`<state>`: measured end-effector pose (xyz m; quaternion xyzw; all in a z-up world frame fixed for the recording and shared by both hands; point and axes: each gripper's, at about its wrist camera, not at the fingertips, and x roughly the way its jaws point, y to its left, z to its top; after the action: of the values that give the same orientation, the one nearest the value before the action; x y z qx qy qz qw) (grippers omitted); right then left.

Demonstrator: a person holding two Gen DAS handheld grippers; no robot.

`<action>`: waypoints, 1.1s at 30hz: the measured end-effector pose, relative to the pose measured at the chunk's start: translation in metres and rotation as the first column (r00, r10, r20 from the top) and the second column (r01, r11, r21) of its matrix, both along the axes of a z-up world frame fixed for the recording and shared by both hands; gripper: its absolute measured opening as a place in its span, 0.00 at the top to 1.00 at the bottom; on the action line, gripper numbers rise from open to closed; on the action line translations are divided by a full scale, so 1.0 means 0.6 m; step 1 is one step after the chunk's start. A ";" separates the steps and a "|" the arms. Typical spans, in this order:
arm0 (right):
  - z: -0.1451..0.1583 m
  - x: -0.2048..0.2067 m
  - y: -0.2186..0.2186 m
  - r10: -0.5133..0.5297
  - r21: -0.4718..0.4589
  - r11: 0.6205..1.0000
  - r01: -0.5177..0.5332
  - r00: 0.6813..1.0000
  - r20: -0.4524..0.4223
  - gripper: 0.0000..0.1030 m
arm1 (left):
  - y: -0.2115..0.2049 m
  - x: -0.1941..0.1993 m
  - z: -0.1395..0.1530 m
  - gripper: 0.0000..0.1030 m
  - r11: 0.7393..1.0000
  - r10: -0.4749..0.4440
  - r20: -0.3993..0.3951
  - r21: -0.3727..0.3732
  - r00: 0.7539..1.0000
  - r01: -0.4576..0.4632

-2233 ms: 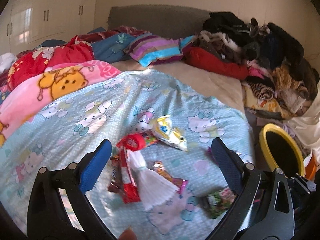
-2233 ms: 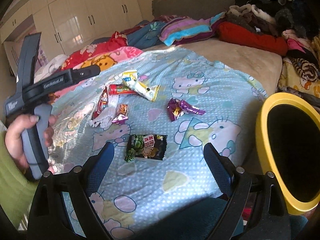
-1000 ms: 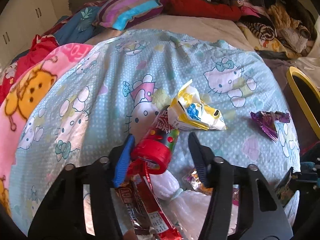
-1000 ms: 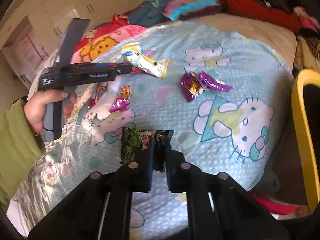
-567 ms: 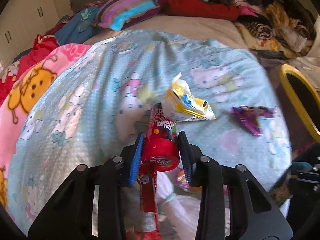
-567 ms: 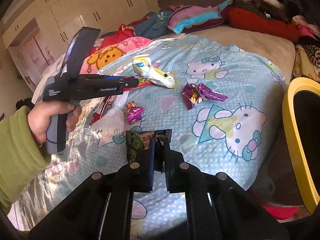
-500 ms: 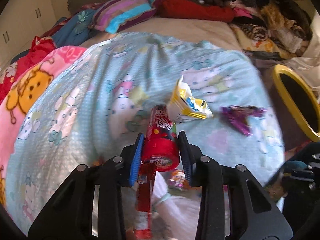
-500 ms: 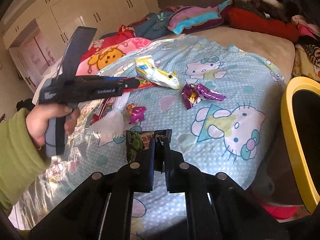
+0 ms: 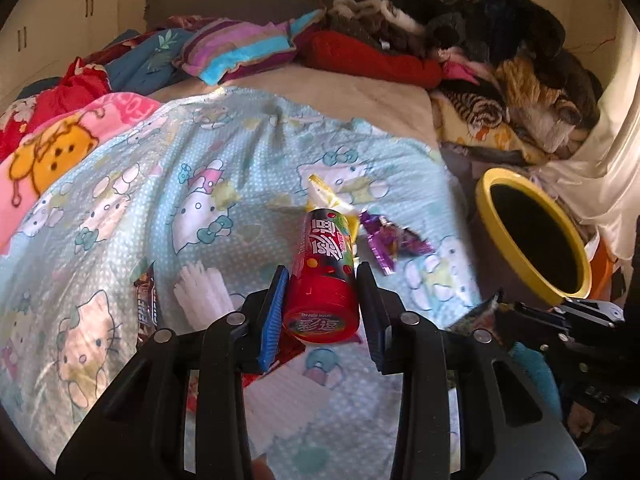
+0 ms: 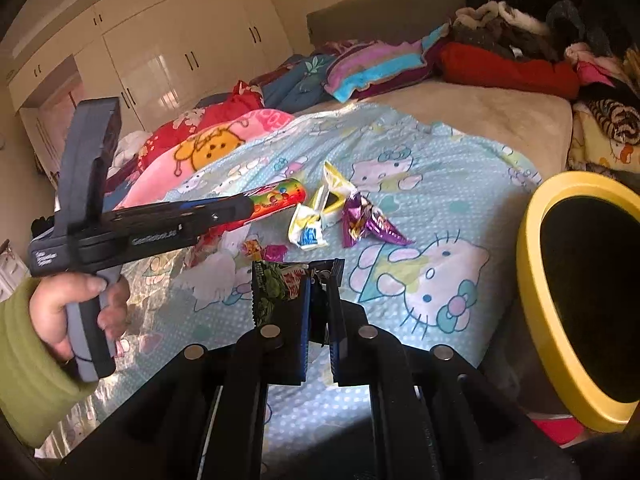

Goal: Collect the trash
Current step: 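Carry the red tube and snack packet with both tools toward the yellow bin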

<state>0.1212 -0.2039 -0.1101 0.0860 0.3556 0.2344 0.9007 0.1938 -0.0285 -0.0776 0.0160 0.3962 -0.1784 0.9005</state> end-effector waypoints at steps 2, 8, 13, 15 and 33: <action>0.005 -0.003 -0.003 -0.002 0.004 1.000 0.002 1.000 0.010 0.92 | -0.003 -0.007 0.008 0.73 1.000 -0.003 0.009 -0.009 1.000 0.003; 0.025 -0.009 -0.022 -0.024 0.026 0.999 0.023 0.999 0.039 0.92 | -0.011 -0.029 0.033 0.73 0.999 -0.011 0.035 -0.050 0.999 0.012; 0.040 -0.011 -0.047 -0.058 0.038 0.998 0.056 0.997 0.056 0.92 | -0.025 -0.043 0.055 0.73 0.998 -0.016 0.069 -0.059 0.998 0.020; 0.044 -0.012 -0.056 -0.070 0.044 0.997 0.068 0.996 0.057 0.92 | -0.032 -0.047 0.060 0.73 0.998 -0.016 0.080 -0.055 0.997 0.021; 0.077 -0.020 -0.116 -0.147 0.073 0.987 0.140 0.984 0.101 0.92 | -0.087 -0.076 0.101 0.73 0.996 -0.048 0.136 -0.066 0.989 0.058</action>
<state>0.1090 -0.2737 -0.0641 0.1285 0.2921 0.1847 0.9295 0.1485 -0.0805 -0.0171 0.0070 0.3274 -0.2145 0.9202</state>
